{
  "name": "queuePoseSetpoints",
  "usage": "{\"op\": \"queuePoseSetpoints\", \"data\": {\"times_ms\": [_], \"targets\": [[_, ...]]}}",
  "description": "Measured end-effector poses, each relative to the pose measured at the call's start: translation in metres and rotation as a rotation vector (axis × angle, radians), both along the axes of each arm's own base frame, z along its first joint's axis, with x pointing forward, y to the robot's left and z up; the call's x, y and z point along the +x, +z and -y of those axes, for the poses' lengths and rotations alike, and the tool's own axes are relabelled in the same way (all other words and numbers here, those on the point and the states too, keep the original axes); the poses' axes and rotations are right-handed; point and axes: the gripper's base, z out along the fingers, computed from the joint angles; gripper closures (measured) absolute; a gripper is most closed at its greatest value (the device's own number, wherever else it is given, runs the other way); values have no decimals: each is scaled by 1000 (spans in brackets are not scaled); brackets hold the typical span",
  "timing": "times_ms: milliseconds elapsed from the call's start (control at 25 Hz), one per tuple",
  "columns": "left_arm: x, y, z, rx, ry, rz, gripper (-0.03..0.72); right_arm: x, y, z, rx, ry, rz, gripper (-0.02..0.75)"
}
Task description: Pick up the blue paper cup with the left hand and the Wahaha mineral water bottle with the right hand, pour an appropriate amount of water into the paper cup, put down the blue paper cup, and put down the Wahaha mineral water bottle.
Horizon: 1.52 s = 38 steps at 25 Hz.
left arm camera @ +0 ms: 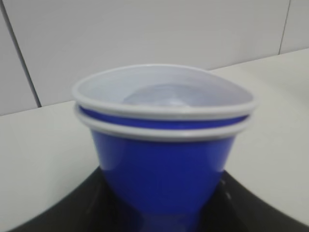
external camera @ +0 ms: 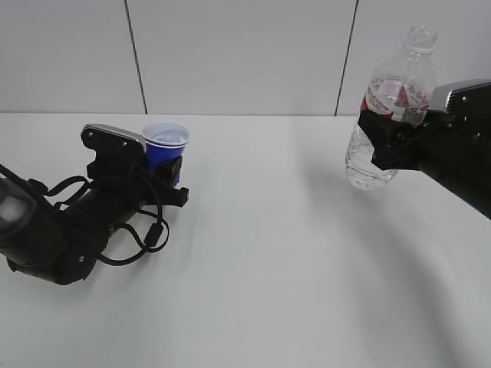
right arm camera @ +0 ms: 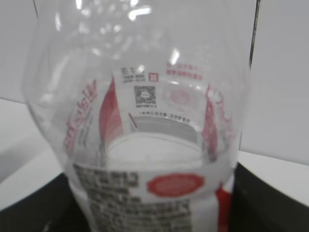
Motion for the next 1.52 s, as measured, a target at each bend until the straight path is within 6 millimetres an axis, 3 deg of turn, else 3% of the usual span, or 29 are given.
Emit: {"op": "queuePoseSetpoints", "data": {"times_ms": [320, 1520], "targets": [[6, -3, -13, 10, 14, -3, 331, 0, 0, 0, 0, 0, 0, 289], [23, -26, -13, 35, -33, -5, 339, 0, 0, -1, -8, 8, 2, 289]]}}
